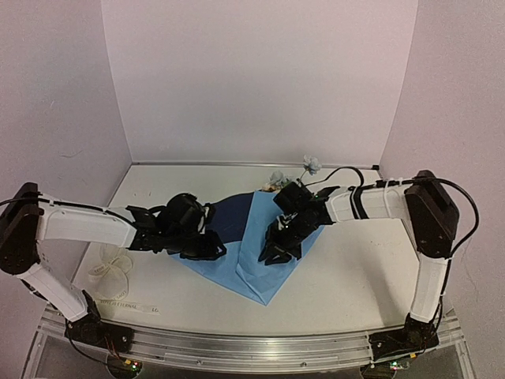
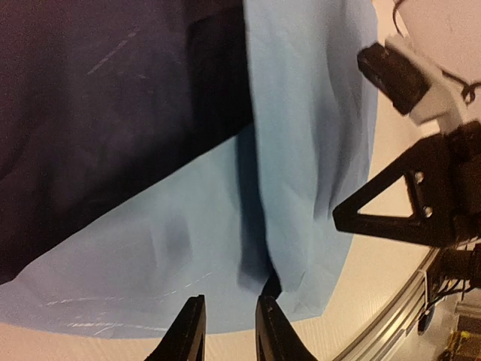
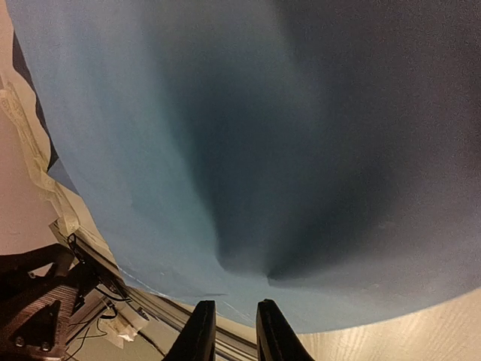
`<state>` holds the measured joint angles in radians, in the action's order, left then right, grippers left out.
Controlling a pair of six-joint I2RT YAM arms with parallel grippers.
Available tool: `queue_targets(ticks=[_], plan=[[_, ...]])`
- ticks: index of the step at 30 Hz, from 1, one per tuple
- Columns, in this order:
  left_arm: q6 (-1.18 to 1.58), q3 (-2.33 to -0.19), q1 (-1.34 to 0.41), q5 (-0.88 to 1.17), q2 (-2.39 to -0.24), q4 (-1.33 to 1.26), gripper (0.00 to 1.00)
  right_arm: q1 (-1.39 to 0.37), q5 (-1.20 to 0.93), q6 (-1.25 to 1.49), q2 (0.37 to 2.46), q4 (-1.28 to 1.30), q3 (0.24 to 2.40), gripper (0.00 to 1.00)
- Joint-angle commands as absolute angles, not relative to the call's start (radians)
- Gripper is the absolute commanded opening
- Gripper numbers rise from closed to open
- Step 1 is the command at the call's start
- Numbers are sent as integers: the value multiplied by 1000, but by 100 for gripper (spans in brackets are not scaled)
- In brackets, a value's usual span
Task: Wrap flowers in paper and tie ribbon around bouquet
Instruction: Pick up the left corner of the flattened wrapping paper at the center of the board.
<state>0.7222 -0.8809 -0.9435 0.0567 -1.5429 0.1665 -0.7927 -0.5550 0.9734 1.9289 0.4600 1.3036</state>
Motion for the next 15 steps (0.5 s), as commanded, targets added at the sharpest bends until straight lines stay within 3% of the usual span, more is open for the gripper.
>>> queue_targets(ticks=[1,7,15], plan=[[853,-774,-868,-25,-1390,273,28,-856,-515,1056,2004,369,1375,20],[953,-609,-747,-4,-1231,289,33,-908,-499,1097,2071,339,1421,20],[986,-507,-671,100,-1252,135,41,-923,-494,1127,2109,313,1413,20]])
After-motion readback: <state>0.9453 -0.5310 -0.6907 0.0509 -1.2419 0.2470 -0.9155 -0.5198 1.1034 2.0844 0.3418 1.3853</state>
